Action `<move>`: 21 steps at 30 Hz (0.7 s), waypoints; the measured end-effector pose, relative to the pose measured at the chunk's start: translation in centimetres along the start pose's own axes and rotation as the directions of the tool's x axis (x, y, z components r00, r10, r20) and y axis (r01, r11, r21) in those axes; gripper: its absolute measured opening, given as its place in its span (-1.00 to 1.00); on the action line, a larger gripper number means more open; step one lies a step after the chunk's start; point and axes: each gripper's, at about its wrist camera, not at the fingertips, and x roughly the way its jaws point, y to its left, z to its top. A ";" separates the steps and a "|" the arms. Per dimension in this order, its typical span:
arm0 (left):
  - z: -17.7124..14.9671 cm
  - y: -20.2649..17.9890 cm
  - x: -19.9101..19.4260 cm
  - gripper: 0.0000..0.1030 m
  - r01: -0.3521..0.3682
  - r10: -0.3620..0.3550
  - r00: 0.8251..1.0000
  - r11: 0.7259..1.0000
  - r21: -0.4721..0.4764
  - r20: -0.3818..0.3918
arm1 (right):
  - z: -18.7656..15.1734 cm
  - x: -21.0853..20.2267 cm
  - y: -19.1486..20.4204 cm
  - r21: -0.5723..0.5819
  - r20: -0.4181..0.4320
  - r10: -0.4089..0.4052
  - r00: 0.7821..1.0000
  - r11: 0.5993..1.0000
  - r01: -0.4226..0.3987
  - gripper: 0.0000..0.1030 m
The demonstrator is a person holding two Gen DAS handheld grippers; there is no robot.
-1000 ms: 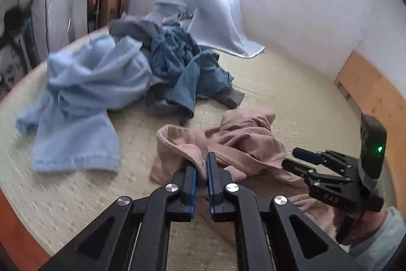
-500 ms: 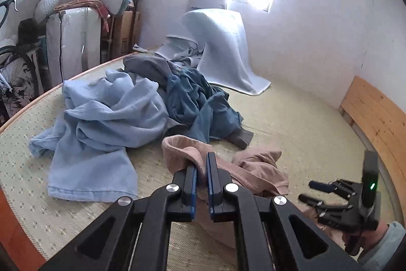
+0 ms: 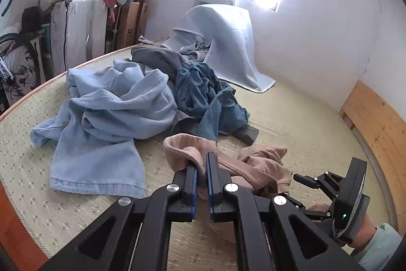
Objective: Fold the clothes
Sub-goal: 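Lift the tan shirt with the right gripper while the left gripper holds another edge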
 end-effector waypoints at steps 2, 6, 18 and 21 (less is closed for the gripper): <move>0.0 0.3 -0.1 -0.89 -0.001 0.001 1.000 1.000 -0.001 0.000 | 0.4 0.0 0.2 -0.005 0.012 -0.002 1.000 1.000 0.002 -0.11; 0.0 0.6 -0.3 -0.89 -0.003 0.003 1.000 1.000 -0.006 0.001 | 1.1 -0.8 -1.0 0.071 0.058 0.004 0.998 0.997 -0.008 -0.32; 0.7 0.3 -1.1 -0.89 0.018 -0.017 1.000 1.000 -0.017 0.020 | 3.3 -5.1 -5.4 0.316 0.230 -0.019 0.973 0.947 -0.057 -0.73; 1.2 -0.3 -1.8 -0.89 0.031 -0.030 0.998 0.999 -0.013 0.048 | 3.6 -9.0 -7.4 0.387 0.313 -0.072 0.947 0.920 -0.058 -0.75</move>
